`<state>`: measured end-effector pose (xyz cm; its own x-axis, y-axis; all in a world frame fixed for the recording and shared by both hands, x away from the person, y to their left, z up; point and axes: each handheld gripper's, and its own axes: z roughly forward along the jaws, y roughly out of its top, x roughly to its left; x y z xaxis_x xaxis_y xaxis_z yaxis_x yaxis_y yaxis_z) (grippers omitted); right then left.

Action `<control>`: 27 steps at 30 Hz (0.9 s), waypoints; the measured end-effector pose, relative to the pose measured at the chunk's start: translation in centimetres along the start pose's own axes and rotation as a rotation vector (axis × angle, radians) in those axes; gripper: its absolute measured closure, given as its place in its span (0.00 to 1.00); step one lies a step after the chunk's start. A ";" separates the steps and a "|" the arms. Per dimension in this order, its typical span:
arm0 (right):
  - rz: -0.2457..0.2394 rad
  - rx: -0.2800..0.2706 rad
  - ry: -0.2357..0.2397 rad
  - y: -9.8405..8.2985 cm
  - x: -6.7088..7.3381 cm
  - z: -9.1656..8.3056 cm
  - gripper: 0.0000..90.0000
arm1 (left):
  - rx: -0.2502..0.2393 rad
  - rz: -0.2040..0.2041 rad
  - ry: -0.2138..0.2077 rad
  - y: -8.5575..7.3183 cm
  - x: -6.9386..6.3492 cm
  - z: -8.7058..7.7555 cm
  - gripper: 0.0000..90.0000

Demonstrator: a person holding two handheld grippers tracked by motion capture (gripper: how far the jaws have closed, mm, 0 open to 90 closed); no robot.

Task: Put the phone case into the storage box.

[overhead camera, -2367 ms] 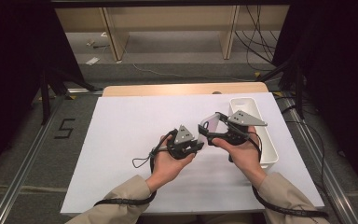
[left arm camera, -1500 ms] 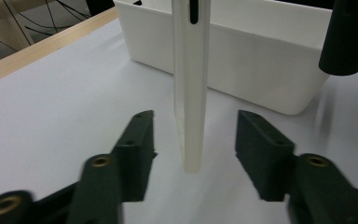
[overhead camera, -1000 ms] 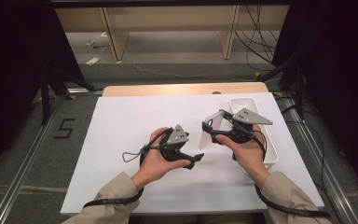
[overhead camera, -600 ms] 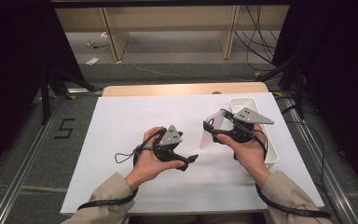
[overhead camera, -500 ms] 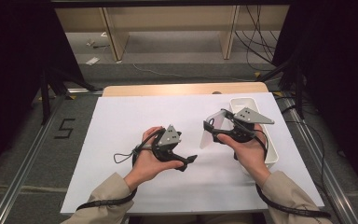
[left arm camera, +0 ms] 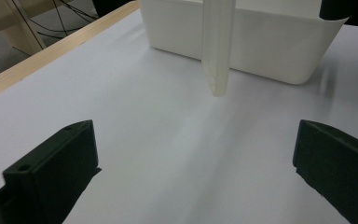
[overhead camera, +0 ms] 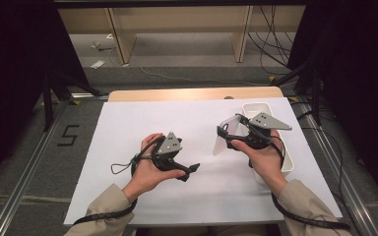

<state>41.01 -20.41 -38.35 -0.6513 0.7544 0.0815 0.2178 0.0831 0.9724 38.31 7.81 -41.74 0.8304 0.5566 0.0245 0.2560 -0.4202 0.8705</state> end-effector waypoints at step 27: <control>0.008 -0.009 -0.027 0.3 -0.7 -0.4 0.19 | -0.017 -0.029 0.038 -1.5 1.4 -2.4 0.00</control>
<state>41.19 -21.16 -38.00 -0.6297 0.7723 0.0840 0.2169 0.0710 0.9736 37.93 10.98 -41.86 0.8036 0.5950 0.0172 0.2710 -0.3914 0.8794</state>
